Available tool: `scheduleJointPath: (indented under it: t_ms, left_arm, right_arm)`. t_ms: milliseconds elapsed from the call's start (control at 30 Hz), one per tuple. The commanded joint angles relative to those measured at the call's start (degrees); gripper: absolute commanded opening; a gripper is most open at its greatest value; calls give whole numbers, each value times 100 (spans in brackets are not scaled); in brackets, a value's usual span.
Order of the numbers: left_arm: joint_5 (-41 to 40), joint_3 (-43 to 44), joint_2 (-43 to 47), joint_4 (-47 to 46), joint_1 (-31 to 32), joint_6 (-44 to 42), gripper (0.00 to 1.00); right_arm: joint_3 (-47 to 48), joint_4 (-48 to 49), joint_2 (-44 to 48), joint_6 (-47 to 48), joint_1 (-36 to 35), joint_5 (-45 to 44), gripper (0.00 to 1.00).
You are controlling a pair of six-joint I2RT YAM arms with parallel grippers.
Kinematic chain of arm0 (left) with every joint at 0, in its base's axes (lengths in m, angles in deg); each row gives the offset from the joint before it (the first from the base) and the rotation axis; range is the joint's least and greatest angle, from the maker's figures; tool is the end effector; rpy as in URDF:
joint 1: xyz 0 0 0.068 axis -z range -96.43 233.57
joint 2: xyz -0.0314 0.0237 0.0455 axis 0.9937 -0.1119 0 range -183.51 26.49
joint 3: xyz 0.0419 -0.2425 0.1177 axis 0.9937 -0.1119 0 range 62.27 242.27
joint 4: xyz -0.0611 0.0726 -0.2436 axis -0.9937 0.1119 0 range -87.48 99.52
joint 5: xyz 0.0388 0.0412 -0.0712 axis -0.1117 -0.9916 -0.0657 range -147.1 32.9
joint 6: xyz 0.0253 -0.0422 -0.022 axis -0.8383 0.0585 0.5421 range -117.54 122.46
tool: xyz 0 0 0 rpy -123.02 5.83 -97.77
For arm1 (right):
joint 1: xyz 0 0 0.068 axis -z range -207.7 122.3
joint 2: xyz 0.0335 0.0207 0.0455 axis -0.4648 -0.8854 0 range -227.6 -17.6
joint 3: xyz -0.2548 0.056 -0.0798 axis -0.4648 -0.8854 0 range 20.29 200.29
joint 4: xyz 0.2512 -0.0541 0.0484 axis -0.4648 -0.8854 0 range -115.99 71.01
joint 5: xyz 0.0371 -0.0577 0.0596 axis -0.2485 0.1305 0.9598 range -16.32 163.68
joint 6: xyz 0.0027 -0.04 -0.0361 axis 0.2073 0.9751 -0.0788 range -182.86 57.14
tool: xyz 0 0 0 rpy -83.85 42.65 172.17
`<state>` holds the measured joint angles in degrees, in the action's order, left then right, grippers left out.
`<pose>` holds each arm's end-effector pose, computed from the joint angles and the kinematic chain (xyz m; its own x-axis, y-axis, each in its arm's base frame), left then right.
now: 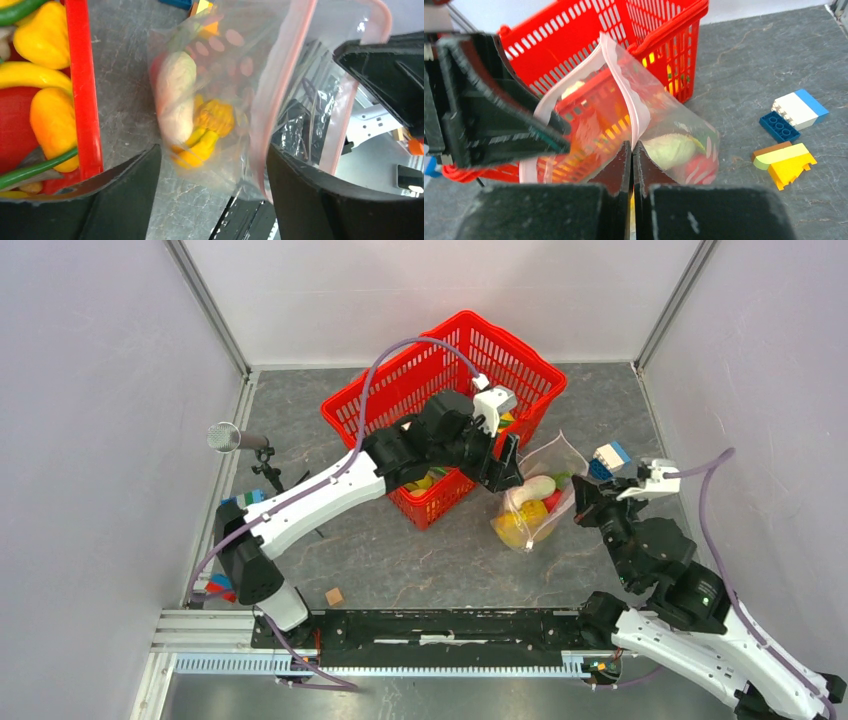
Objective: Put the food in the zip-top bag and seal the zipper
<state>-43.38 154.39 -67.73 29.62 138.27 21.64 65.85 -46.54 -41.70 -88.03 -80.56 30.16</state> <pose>0.2135 -0.3160 0.3748 -0.5660 0.2470 -0.7865 0.7692 0.5016 -0.3960 0.0704 0.0525 0.3561 -0.1281 0.3417 -0.9310 -0.1217 0.9262 0.3567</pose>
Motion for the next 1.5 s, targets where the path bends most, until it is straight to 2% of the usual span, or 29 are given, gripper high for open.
scheduleJointPath:
  t_ms: [0,100,233,467,700,767,900,933,1133,1467]
  left_arm:
    - [-240,93,705,-193,-58,-330,89]
    - [-518,91,946,-130,-112,-525,99]
    - [-861,71,1199,-12,-385,-792,100]
    - [-662,-77,1050,-61,-1441,-910,100]
    - [614,93,-59,-367,-2168,-833,100]
    - [669,301,-445,-346,-2194,-904,100]
    - [982,1069,-1388,304,-2191,-1171,97]
    - [1117,1222,-1824,379,-2191,-1338,96]
    - [1599,1860,-2730,1029,-2184,-1848,94]
    - [991,1924,-3383,1233,-1961,-1790,95]
  right_arm:
    - [23,336,304,55,-13,-368,0]
    - [41,257,298,25,-9,-298,0]
    - [11,159,268,-41,-12,-254,0]
    - [-121,272,395,-81,-9,-176,0]
    - [-212,284,426,-217,-9,-39,0]
    - [-231,312,449,-272,-11,6,0]
    - [-250,372,437,-281,-20,100,0]
    - [-254,373,429,-307,-11,134,0]
    - [-293,408,444,-319,-13,142,0]
    - [-285,392,445,-317,-14,128,0]
